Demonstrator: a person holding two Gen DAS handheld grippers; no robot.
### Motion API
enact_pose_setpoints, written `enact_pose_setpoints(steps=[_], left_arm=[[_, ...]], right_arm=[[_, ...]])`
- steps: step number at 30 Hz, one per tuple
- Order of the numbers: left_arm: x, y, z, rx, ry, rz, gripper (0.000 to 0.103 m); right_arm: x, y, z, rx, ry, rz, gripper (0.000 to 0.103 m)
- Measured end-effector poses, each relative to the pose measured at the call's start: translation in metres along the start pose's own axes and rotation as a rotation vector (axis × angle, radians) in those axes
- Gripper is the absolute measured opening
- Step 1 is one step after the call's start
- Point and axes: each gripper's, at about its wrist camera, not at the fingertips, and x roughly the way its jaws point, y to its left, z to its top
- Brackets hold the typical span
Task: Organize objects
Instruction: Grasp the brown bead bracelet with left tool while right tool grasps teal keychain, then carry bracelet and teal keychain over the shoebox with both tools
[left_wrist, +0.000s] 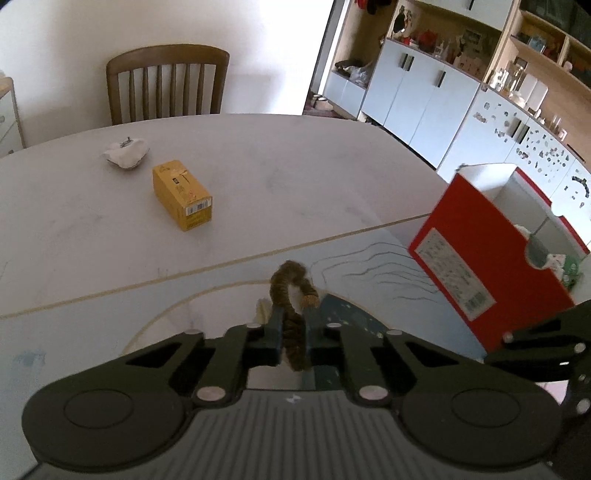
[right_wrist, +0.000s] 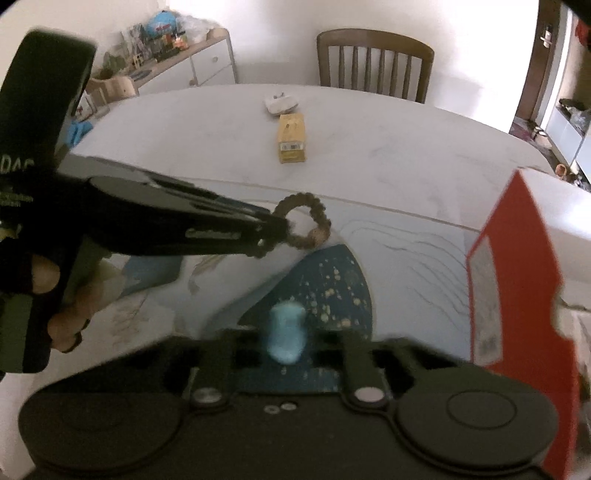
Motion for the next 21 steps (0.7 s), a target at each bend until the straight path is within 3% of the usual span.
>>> enact_pose_setpoints(steps=[6,9,11,14,21], left_arm=[[-0.022,-0.008,-0.011,-0.015,-0.017,-0.003,0.01],[-0.029,-0.009,-0.019,-0.026,-0.014,0.01,0.01],[-0.034,-0.008,-0.025,-0.038,-0.011,0.016,0.01],[-0.04,-0.004,-0.034,-0.06,-0.006,0.034,0.01],[-0.055,0.003,-0.046,-0.087,-0.009,0.06,0.01]], right_arm=[[-0.027,-0.004,-0.016,0.015,-0.025,-0.007,0.0],[-0.028,-0.003,-0.024,0.006,-0.019,-0.011,0.022],[-0.028,-0.002,-0.027,-0.004,-0.019,-0.006,0.022],[-0.021,0.002,-0.03,-0.023,-0.008,0.007,0.037],[0.003,0.012,-0.034,-0.028,0.025,0.008,0.04]])
